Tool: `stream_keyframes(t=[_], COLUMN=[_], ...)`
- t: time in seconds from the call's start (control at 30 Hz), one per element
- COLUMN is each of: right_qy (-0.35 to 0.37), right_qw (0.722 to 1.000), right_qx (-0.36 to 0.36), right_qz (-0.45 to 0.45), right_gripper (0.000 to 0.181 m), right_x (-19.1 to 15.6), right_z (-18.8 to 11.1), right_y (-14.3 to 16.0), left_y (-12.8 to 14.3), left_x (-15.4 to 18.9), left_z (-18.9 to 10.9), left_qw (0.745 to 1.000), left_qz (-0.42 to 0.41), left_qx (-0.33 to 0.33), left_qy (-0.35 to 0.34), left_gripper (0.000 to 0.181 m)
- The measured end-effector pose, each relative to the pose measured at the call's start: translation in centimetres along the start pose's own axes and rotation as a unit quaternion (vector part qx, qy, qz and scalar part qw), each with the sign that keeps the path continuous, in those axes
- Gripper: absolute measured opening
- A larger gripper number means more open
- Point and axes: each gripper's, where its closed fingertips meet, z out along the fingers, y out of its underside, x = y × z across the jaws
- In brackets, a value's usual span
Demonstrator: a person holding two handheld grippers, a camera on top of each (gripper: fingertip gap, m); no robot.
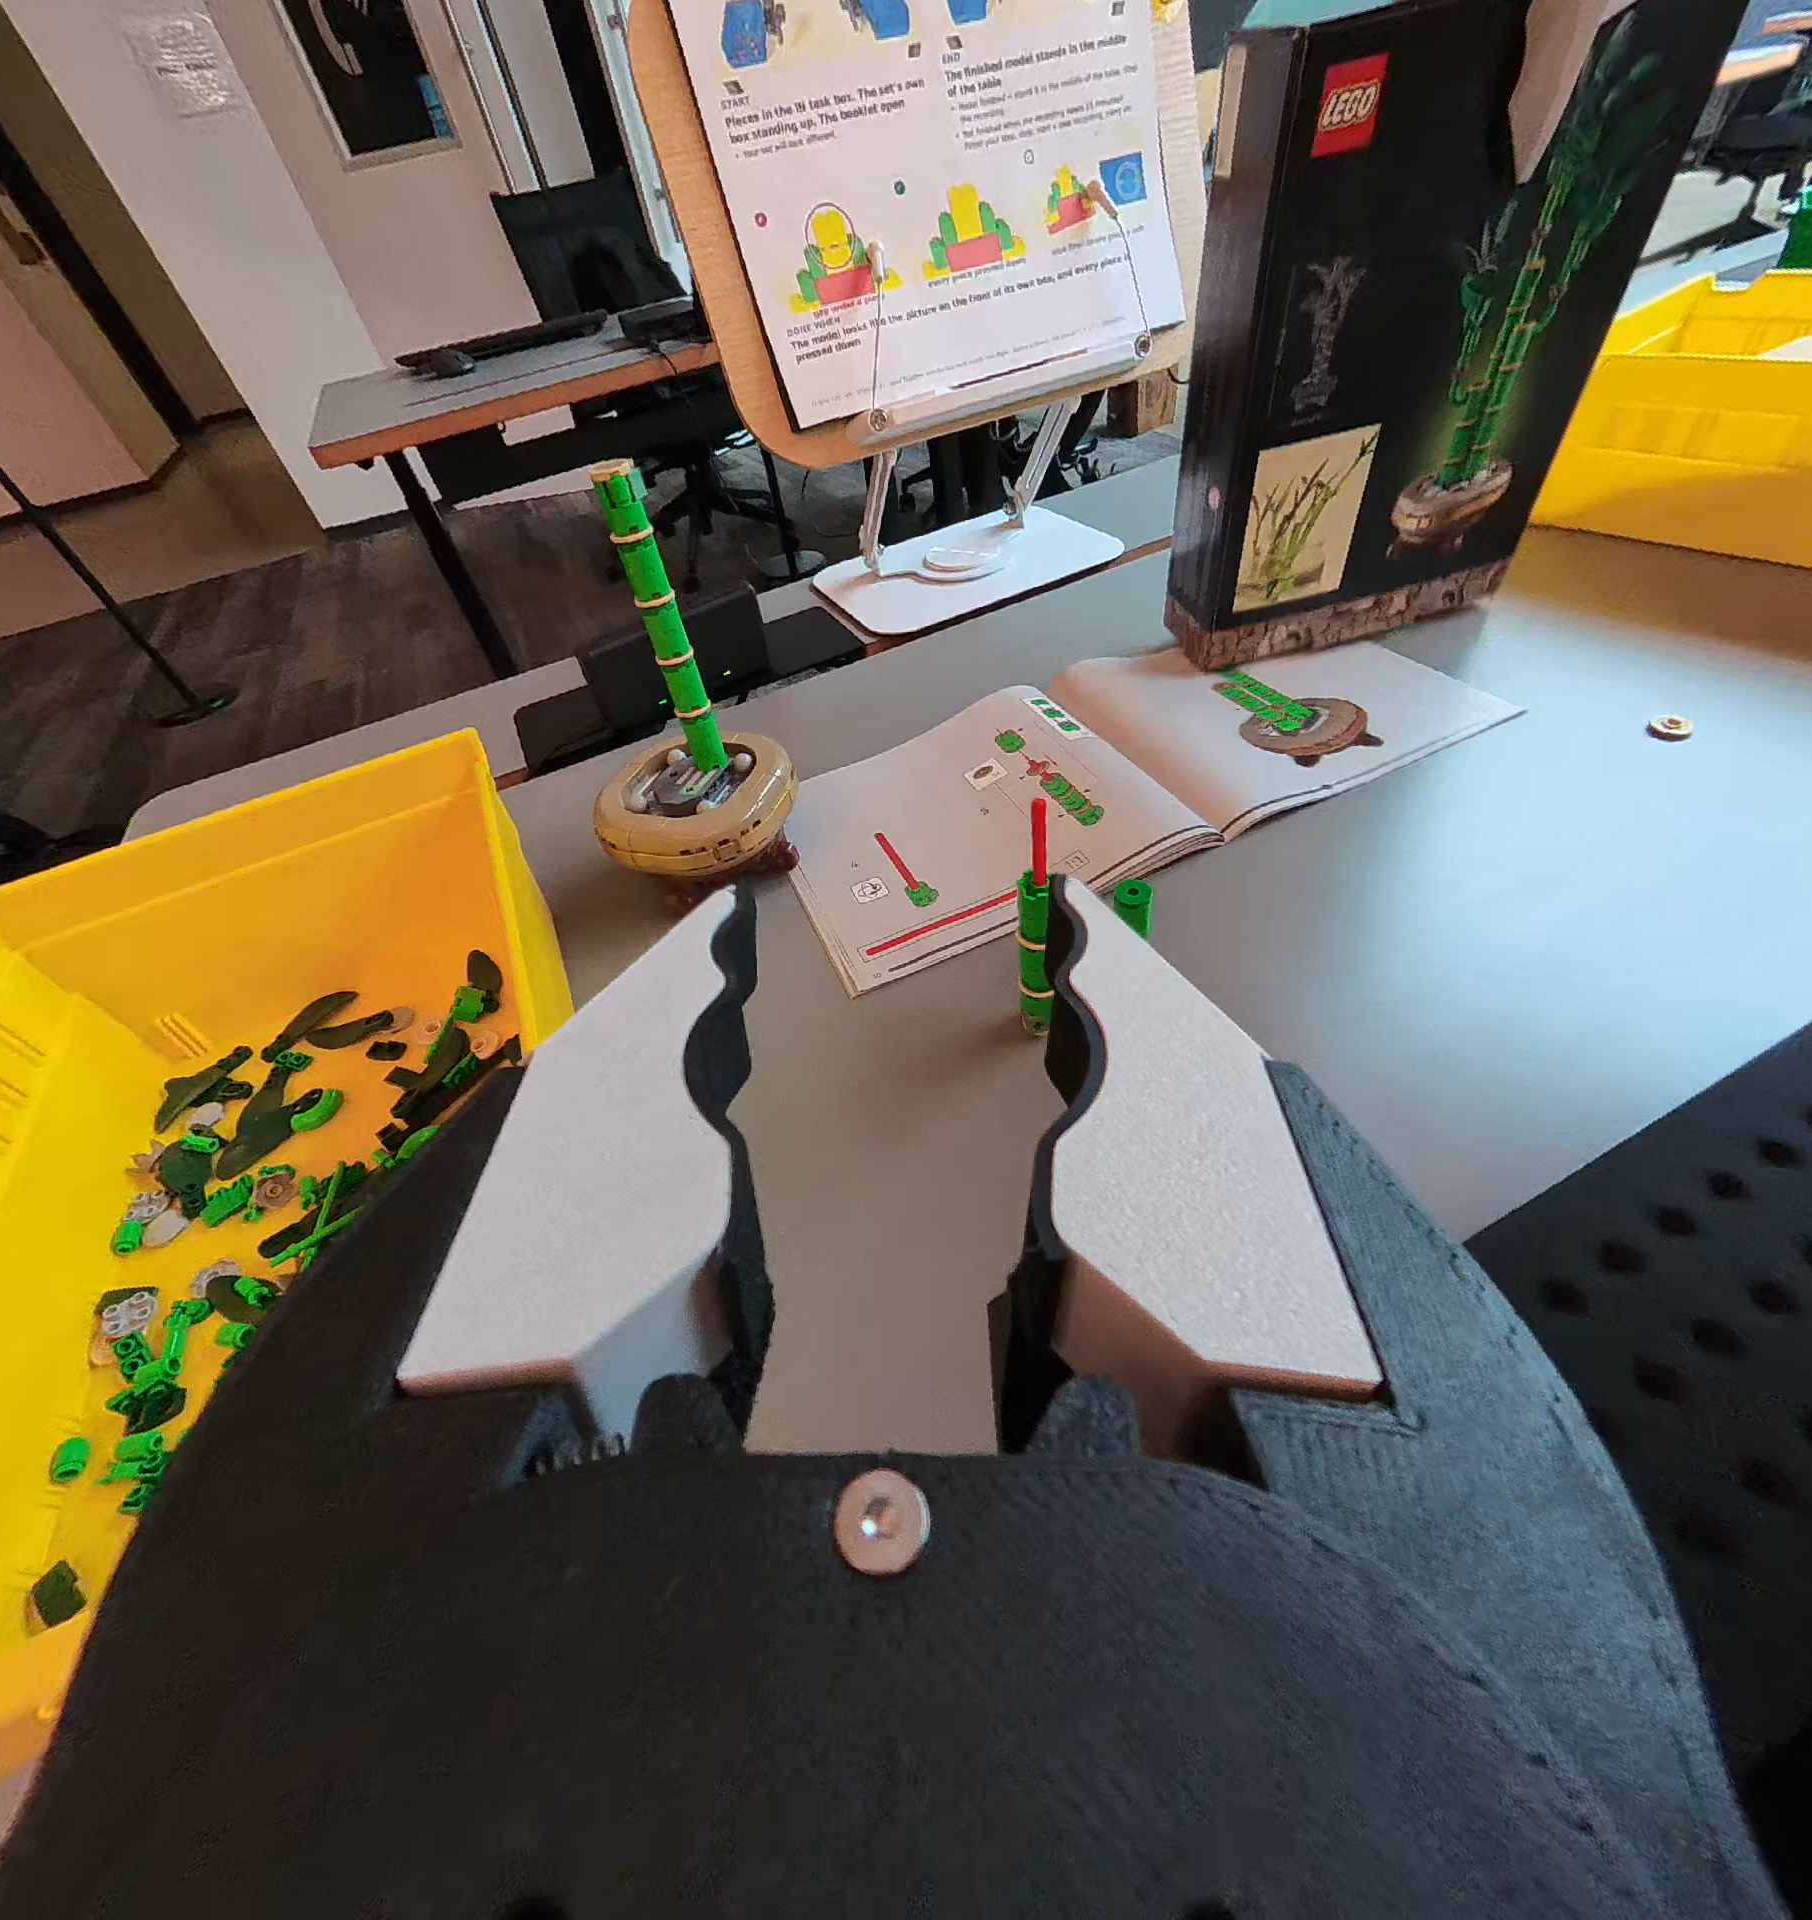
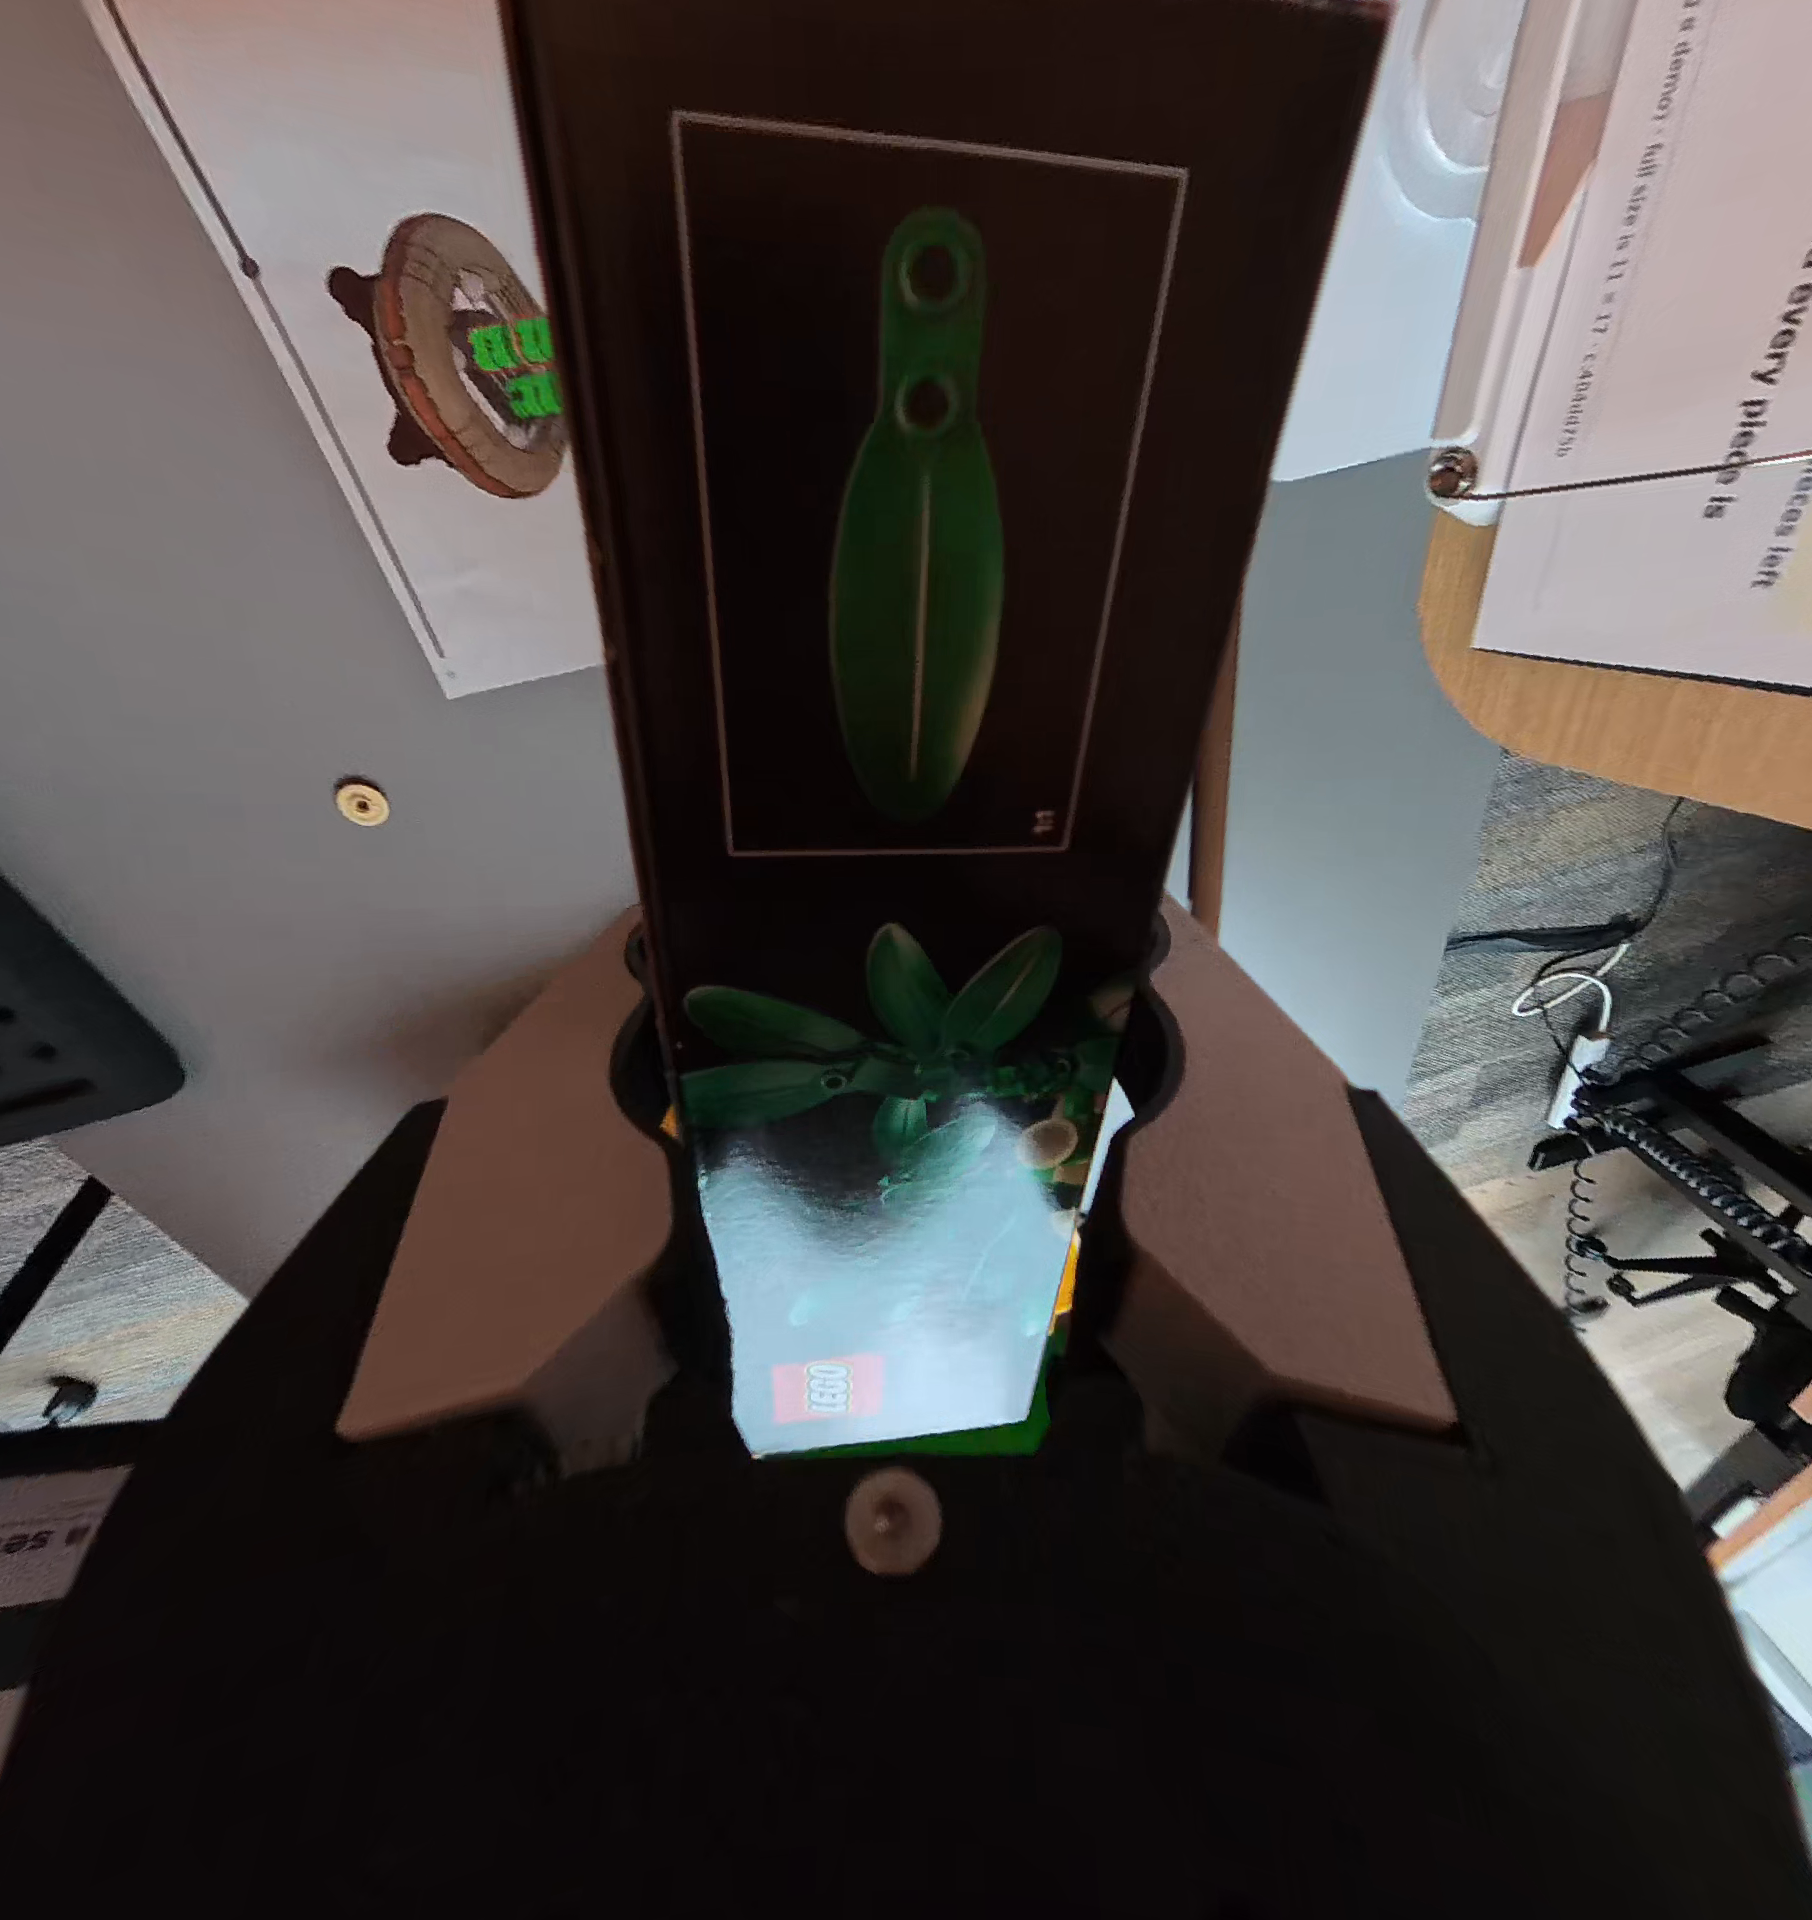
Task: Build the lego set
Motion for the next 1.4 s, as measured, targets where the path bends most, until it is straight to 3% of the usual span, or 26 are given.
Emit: stream_keyframes(t=[0.33,0.73,1.0,1.23,1.4], right_qy=[0.057,0.0,-0.03,0.008,0.106], right_qw=[0.997,0.999,0.996,0.996,0.989], right_qx=[-0.036,-0.025,-0.001,0.003,0.056], right_qz=[0.022,0.032,0.084,0.087,0.087], right_gripper=[0.085,0.085,0.088,0.103,0.119], right_x=[7.4,12.1,13.4,13.6,14.1], right_z=[-2.1,3.3,4.2,4.4,2.0], right_y=[5.4,9.0,9.8,10.1,9.0], left_y=[0.6,0.5,0.9,0.8,0.4], left_x=[0.0,0.6,0.9,1.5,1.9], left_z=[0.0,0.9,2.5,3.3,3.5], left_qw=[0.999,0.997,0.995,0.996,0.998], left_qz=[0.011,0.01,0.034,0.018,0.011], left_qx=[-0.029,-0.063,-0.093,-0.084,-0.062], left_qy=[-0.021,-0.034,-0.032,-0.001,0.023], left_gripper=[0.055,0.055,0.056,0.057,0.058])
